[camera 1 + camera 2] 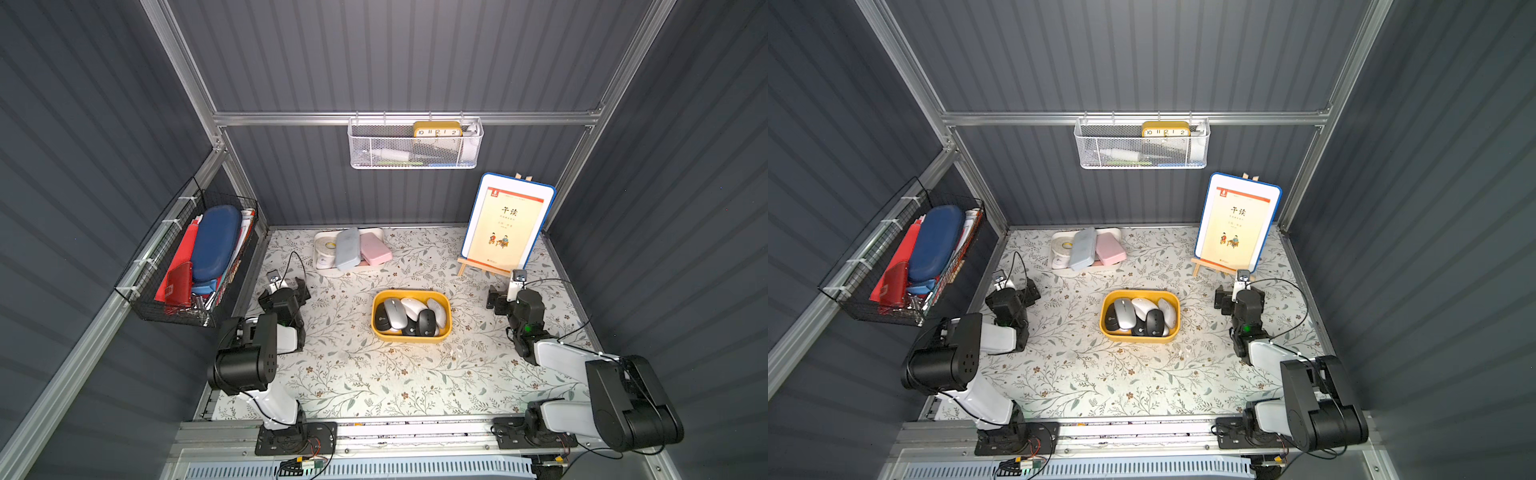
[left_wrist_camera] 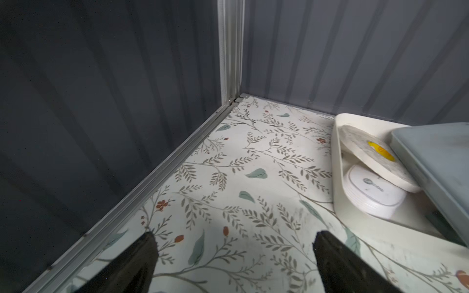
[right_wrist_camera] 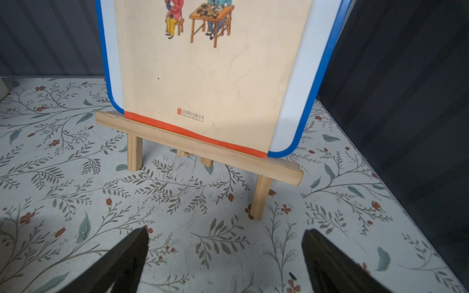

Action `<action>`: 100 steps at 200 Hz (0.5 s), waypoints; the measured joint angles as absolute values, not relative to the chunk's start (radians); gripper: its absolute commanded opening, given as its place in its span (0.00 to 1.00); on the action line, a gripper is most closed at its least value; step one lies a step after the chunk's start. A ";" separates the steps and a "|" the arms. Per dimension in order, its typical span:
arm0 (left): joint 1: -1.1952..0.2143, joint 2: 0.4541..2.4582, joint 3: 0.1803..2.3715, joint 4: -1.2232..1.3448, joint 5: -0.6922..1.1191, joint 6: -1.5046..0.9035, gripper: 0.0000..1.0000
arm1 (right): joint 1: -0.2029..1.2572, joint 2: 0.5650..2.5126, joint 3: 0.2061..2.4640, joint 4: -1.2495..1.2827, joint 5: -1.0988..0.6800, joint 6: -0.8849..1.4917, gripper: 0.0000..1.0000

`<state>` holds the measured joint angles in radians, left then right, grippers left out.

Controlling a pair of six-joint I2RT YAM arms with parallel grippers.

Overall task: Put the mouse in the storage box
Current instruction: Reset both arms

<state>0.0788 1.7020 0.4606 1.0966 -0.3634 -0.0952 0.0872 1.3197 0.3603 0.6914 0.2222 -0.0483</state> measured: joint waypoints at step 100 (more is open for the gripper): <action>0.071 1.705 0.462 1.174 -0.306 -0.127 1.00 | 0.022 1.565 0.334 0.918 0.094 -0.011 0.99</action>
